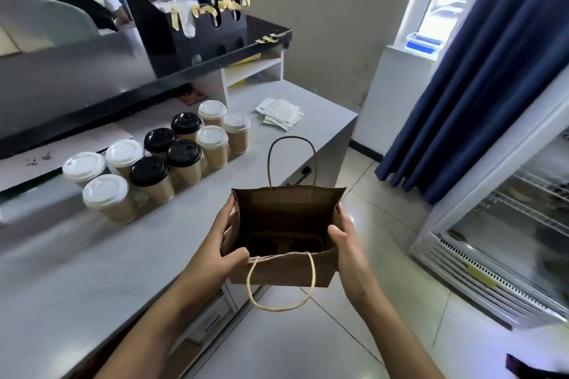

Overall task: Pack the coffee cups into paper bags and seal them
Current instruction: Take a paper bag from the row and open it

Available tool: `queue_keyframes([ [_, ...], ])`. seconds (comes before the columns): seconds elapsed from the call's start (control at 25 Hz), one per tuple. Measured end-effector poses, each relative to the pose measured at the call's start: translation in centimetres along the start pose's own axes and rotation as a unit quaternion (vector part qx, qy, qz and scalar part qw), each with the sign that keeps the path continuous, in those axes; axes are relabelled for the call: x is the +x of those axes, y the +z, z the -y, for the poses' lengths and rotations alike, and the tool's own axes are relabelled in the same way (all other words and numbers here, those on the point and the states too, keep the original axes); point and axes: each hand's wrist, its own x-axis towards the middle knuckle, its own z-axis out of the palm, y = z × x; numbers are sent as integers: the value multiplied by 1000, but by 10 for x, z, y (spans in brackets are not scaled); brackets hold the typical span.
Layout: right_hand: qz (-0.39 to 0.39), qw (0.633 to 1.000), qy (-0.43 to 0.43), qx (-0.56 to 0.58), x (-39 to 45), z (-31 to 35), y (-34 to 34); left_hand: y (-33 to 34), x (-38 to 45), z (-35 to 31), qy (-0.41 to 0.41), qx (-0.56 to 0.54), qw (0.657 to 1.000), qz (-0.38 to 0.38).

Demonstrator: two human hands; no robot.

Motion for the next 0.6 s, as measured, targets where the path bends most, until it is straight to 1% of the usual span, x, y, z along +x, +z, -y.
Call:
queue_keyframes([
  [0.16, 70, 998, -4, -1, 45, 11, 4, -3, 11, 2, -17, -26, 997, -72],
  [0.32, 130, 991, -16, -26, 89, 26, 23, -13, 25, -2, -9, -58, 989, -137],
  [0.44, 171, 984, -15, -52, 118, 35, 38, -22, 39, 2, -19, -78, 980, -180],
  [0.6, 222, 971, -33, -84, 159, 48, 58, -38, 62, 4, -29, -64, 972, -224],
])
